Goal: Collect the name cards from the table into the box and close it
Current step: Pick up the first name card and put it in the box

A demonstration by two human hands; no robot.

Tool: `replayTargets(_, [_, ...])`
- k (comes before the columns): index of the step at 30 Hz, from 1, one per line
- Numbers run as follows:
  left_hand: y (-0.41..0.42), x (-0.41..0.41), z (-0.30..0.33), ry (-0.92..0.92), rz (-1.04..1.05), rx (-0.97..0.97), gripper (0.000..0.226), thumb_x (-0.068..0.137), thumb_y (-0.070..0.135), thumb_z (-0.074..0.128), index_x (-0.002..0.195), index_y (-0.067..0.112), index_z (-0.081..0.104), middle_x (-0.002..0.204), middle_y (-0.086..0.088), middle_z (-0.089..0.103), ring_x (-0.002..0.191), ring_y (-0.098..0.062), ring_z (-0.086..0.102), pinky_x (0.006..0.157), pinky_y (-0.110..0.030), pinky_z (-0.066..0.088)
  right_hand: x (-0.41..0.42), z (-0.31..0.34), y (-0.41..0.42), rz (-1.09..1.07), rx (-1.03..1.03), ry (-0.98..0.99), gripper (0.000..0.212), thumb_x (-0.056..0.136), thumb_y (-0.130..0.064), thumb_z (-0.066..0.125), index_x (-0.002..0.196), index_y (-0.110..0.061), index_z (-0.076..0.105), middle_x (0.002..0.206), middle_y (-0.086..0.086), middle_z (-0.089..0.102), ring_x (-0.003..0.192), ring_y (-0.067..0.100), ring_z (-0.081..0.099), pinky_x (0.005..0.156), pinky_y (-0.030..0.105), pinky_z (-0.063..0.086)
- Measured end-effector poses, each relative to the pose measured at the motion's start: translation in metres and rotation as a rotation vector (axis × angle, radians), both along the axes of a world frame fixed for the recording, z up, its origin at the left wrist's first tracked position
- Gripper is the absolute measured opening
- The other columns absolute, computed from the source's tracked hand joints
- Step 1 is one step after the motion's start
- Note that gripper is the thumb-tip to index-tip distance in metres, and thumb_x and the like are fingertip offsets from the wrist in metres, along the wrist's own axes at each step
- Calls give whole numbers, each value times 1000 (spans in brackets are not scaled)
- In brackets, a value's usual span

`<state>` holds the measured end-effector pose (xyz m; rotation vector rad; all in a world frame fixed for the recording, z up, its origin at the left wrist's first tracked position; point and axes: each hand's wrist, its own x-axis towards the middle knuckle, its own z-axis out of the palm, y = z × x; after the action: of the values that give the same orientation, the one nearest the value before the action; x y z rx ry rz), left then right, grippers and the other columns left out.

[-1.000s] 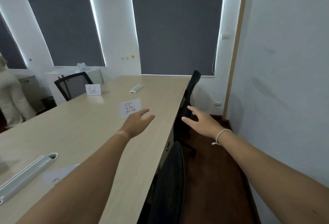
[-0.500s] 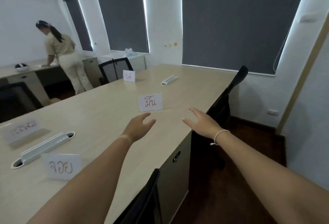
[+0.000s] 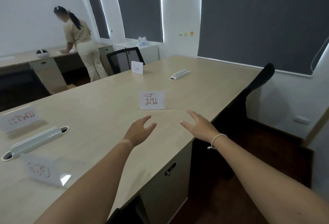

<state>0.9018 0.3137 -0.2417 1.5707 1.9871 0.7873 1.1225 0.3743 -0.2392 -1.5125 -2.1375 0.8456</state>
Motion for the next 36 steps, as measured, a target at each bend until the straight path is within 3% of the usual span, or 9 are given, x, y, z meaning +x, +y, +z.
replayTargets(11, [132,-31,-88,-21,77,-69,57,92,36,51,144,14,39,150,-4,42,141,-18,35,114,-28,24,-48,-58,143,55,-63,-4,67,87,-49,53,146,-25,30,153,2,34,141,17,34,115,33,28])
replayTargets(21, [195,-42,-156,16,230,-208,60,92,37,50,146,16,35,155,-13,30,146,-24,22,118,-31,16,-87,-110,231,103,-142,45,65,89,-41,55,146,-21,32,153,2,34,141,15,33,114,29,26])
replayTargets(26, [224,-36,-179,38,338,-222,59,91,37,50,144,14,37,154,-14,31,144,-26,25,117,-32,17,-99,-125,281,198,-176,7,66,89,-40,56,146,-20,31,153,3,34,141,16,33,116,31,27])
replayTargets(32, [253,-25,-207,273,412,-258,80,76,59,17,144,20,38,155,-11,30,143,-30,25,119,-38,15,-112,-148,333,227,-250,32,67,88,-37,57,147,-18,30,153,4,34,141,17,33,115,30,26])
replayTargets(36, [260,-19,-224,346,461,-276,75,79,58,20,146,27,32,159,-8,21,147,-29,17,119,-41,8,-127,-163,362,254,-288,31,67,88,-36,58,147,-17,30,152,4,36,140,17,34,113,27,26])
